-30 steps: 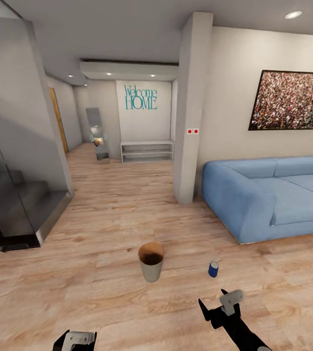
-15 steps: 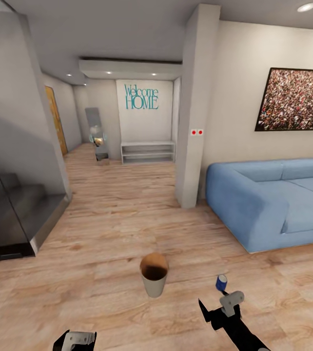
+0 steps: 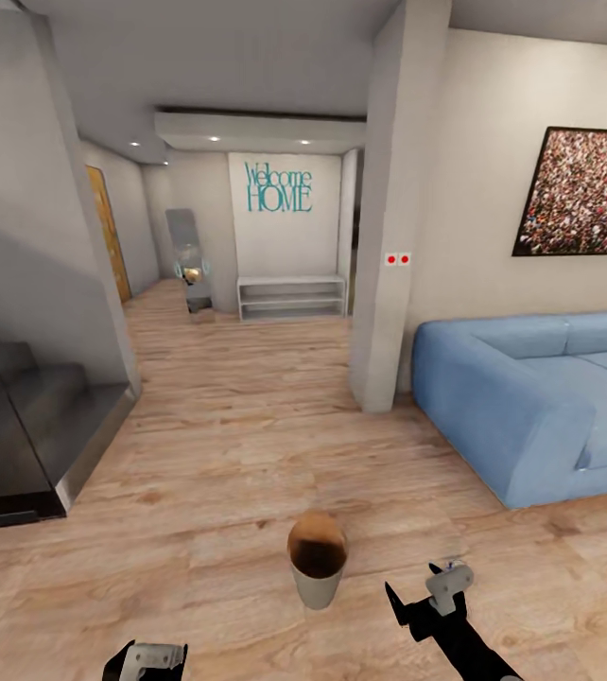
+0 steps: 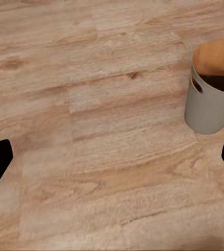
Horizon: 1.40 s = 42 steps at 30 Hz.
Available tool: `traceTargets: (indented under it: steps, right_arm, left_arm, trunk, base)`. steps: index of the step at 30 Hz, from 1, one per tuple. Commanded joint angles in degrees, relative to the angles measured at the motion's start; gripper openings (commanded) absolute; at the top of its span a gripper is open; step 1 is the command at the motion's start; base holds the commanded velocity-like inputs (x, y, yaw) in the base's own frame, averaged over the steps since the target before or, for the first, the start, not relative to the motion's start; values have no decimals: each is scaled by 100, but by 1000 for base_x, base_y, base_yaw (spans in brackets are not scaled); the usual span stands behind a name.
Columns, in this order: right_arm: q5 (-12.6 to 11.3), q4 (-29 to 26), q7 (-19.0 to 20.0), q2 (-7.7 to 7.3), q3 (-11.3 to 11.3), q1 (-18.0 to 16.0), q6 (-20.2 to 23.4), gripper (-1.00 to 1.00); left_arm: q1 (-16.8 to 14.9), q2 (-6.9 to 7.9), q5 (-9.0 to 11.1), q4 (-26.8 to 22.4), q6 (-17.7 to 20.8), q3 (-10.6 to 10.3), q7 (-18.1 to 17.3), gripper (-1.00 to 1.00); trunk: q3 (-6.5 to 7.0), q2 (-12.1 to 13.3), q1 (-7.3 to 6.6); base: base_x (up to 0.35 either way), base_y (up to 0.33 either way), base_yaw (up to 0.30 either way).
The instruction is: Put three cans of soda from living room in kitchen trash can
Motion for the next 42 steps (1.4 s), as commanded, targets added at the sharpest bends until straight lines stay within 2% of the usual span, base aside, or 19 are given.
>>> traceTargets:
  steps: [1, 21, 36, 42]
  right_arm:
    - [0, 0, 1, 0, 1, 0, 0, 100]
    - [0, 174, 1, 0, 23, 0, 0, 100]
    - [-4, 185, -4, 0, 22, 0, 0, 100]
    - [-1, 190, -5, 0, 22, 0, 0, 100]
  left_arm:
    - [0, 0, 1, 0, 0, -1, 0, 100]
    - [0, -8, -7, 7, -1, 3, 3, 100]
    - [-2, -9, -11, 42, -1, 4, 9, 100]
    - [-3, -9, 1, 132, -1, 4, 9, 100]
  trunk:
    - [0, 0, 0]
    - [0, 0, 0]
    - [0, 0, 0]
    - [0, 0, 0]
  base:
    - [279, 220, 0]
    - [278, 203, 0]
    - [311, 18, 0]
    - [162, 0, 0]
